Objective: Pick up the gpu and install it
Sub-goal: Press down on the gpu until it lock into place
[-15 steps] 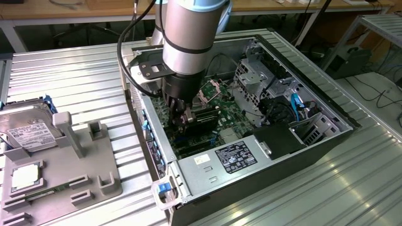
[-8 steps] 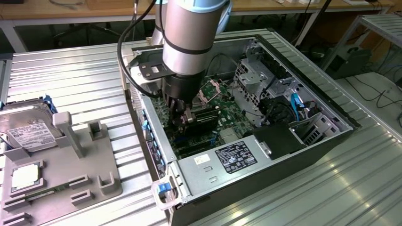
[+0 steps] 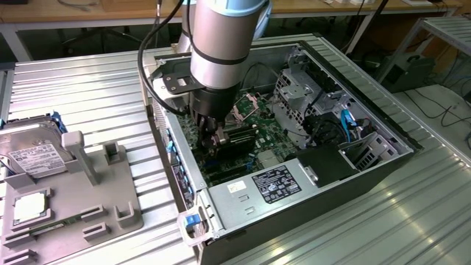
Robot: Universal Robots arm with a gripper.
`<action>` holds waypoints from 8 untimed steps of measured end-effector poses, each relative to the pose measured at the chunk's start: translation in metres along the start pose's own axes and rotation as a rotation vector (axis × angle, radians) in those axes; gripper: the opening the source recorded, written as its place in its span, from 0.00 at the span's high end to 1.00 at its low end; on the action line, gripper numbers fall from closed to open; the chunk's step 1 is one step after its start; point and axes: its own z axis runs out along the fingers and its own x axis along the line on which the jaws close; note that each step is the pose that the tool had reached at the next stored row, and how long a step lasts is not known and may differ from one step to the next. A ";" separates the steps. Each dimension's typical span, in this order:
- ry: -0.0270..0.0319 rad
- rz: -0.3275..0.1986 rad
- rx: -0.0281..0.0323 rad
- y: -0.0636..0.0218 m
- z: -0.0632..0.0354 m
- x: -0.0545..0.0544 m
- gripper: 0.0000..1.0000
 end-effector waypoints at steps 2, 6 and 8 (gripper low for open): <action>-0.0001 0.000 0.0002 0.0002 -0.0052 0.000 0.90; 0.0004 0.000 -0.0002 0.0006 -0.0123 0.000 0.90; 0.0007 0.000 -0.0004 -0.0031 -0.0126 0.000 0.90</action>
